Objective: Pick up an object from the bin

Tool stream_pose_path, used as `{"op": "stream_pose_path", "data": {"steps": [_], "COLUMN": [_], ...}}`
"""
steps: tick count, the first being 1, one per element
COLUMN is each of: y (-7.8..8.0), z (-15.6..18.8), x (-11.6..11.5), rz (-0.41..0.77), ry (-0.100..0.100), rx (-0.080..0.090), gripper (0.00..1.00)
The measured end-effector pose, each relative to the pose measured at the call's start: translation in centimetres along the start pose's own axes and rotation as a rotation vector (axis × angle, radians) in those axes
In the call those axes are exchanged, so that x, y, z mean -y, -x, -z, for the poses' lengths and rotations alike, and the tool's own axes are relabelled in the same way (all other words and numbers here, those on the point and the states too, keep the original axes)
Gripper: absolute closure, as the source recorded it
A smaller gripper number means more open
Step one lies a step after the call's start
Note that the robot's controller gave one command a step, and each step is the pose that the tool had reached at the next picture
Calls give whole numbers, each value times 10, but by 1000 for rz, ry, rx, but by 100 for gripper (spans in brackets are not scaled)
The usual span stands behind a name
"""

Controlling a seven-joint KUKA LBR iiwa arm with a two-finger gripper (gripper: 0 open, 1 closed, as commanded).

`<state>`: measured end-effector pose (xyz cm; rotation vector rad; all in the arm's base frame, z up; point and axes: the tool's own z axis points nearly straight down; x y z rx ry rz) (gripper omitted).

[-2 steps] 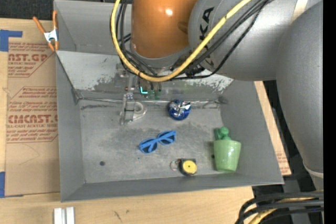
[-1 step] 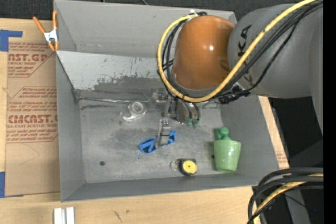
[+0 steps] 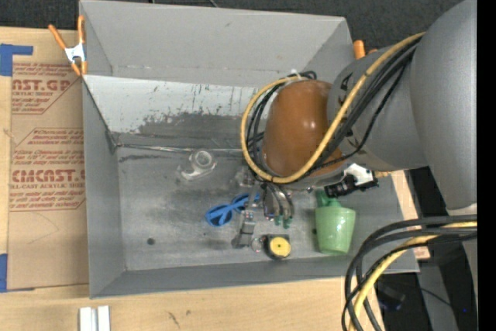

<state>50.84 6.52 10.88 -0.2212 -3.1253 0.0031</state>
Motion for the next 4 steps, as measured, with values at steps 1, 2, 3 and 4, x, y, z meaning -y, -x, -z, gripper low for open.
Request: {"op": "stream_pose_path", "data": {"steps": [1, 2, 3, 4], "y": [16, 16, -27, -22], "z": [-42, -39, -18, 160], "x": [14, 13, -1, -25], "rz": [23, 23, 103, 68], "ry": [1, 4, 2, 6], "rx": [6, 8, 6, 18], "gripper": [0, 100, 100, 100]}}
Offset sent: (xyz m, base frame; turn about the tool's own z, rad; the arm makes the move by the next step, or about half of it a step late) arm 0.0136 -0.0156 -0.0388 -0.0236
